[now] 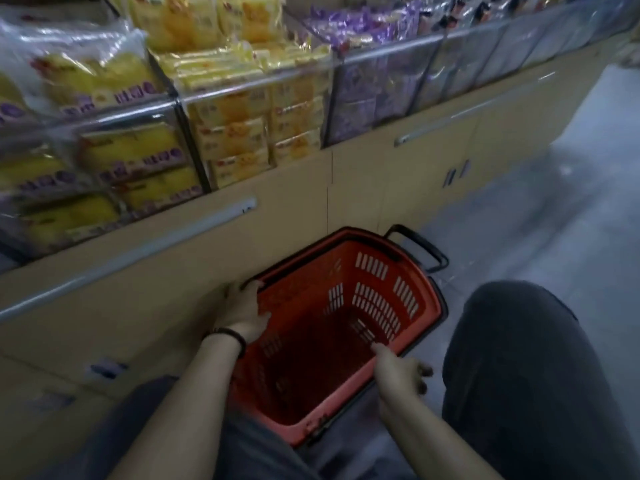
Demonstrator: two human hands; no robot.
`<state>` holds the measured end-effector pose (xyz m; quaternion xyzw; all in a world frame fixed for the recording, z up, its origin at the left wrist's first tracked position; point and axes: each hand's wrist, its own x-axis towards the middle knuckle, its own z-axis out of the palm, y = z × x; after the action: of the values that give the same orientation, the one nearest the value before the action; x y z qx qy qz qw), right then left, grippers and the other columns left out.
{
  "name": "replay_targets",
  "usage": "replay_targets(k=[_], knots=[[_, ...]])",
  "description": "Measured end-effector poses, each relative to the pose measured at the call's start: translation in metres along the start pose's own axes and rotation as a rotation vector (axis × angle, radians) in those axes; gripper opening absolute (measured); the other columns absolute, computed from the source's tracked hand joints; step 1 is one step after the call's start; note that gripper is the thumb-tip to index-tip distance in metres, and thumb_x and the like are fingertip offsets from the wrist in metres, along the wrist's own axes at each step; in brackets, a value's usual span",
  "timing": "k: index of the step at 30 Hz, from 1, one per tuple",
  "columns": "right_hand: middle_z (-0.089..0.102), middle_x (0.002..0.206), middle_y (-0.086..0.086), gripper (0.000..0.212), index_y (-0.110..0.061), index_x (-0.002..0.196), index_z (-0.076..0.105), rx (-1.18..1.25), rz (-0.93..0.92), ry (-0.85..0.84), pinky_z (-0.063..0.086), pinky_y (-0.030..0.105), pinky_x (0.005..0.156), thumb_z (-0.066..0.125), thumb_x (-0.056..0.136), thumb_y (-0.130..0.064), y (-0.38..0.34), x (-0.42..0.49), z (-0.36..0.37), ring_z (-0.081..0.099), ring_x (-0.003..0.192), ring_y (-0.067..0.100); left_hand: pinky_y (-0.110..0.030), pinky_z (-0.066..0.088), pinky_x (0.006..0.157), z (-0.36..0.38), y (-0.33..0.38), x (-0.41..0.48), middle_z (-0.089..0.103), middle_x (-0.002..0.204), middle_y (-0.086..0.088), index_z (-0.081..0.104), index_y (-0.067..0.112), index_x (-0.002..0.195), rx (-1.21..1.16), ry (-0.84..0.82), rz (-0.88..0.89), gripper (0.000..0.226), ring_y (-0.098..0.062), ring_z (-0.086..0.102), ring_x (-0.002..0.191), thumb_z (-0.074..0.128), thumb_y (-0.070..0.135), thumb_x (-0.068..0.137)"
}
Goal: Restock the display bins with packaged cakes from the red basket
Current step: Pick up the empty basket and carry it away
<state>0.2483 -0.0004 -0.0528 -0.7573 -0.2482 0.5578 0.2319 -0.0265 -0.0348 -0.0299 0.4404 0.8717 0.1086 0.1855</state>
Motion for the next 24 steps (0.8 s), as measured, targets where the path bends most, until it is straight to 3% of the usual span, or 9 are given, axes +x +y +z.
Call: replay_targets(k=[2,4,6,7,11,13,16,20,24], knots=[[0.024,0.165,0.025,0.126,-0.004,0.163,-0.009,0.067,0.094,-0.018,0.043,0.056,0.114,0.082,0.086,-0.044,0.020,0.013,0.010,0.041,0.143,0.046,-0.051,0.035,0.118,0.006,-0.006,0.012,0.037,0.160,-0.007,0.042,0.027,0.153,0.035,0.021,-0.016,0.070,-0.033,0.033,0.148,0.065,0.054,0.093],[0.060,0.140,0.019,0.113,0.004,0.156,0.028,0.128,0.104,-0.122,0.054,0.055,0.103,0.087,0.076,-0.050,0.035,0.021,0.020,0.064,0.121,0.040,-0.054,0.030,0.120,0.010,-0.009,0.027,0.037,0.161,-0.008,0.041,0.024,0.154,0.057,0.033,-0.017,0.072,-0.035,0.031,0.149,0.063,0.057,0.094],[0.080,0.099,0.012,0.069,0.002,0.117,0.070,0.084,0.047,-0.132,0.061,0.055,0.092,0.088,0.073,-0.049,0.050,0.033,0.030,0.076,0.092,0.034,-0.056,0.027,0.121,0.014,-0.008,0.037,0.031,0.163,-0.008,0.036,0.024,0.156,0.097,-0.008,-0.041,0.076,-0.039,0.025,0.151,0.062,0.059,0.094],[0.080,0.089,0.010,0.058,0.001,0.101,0.074,0.054,0.035,-0.103,0.062,0.055,0.090,0.087,0.074,-0.049,0.055,0.040,0.035,0.076,0.085,0.033,-0.057,0.027,0.121,0.019,-0.009,0.044,0.029,0.163,-0.008,0.035,0.025,0.156,0.102,-0.003,-0.063,0.076,-0.041,0.023,0.150,0.062,0.059,0.093],[0.078,0.083,0.015,0.064,0.001,0.079,0.071,0.005,0.045,0.015,0.061,0.054,0.088,0.084,0.067,-0.061,0.065,0.048,0.046,0.075,0.083,0.035,-0.062,0.029,0.118,0.029,0.002,0.056,0.032,0.157,-0.012,0.040,0.028,0.151,0.065,0.092,-0.129,0.070,-0.043,0.027,0.147,0.062,0.060,0.093],[0.076,0.080,0.018,0.050,-0.002,0.068,0.068,-0.009,0.053,0.059,0.060,0.053,0.088,0.086,0.079,-0.047,0.060,0.046,0.048,0.075,0.083,0.036,-0.065,0.028,0.116,0.042,0.011,0.058,0.027,0.152,-0.016,0.037,0.031,0.153,0.127,0.105,-0.162,0.074,-0.048,0.027,0.142,0.065,0.060,0.090],[0.076,0.088,0.020,0.034,-0.008,0.069,0.063,0.013,0.111,0.122,0.056,0.045,0.084,0.083,0.089,-0.028,0.039,0.031,0.048,0.072,0.084,0.032,-0.069,0.029,0.111,0.054,0.019,0.052,0.025,0.147,-0.022,0.034,0.029,0.154,0.229,0.132,-0.196,0.078,-0.054,0.028,0.133,0.070,0.053,0.089],[0.075,0.099,0.028,0.051,0.000,0.073,0.063,-0.122,0.257,0.109,0.052,0.042,0.079,0.080,0.089,-0.046,0.010,0.013,0.044,0.071,0.092,0.038,-0.064,0.040,0.097,0.042,0.013,0.040,0.034,0.142,-0.018,0.038,0.028,0.155,0.208,0.120,-0.145,0.088,-0.047,0.038,0.125,0.081,0.042,0.079],[0.073,0.103,0.019,0.052,0.002,0.106,0.071,-0.073,0.369,0.086,0.057,0.045,0.084,0.078,0.091,-0.047,-0.016,-0.018,0.035,0.071,0.096,0.037,-0.064,0.041,0.106,0.012,0.015,0.035,0.030,0.153,-0.013,0.029,0.031,0.161,0.137,-0.102,-0.180,0.100,-0.045,0.035,0.139,0.083,0.043,0.077]])
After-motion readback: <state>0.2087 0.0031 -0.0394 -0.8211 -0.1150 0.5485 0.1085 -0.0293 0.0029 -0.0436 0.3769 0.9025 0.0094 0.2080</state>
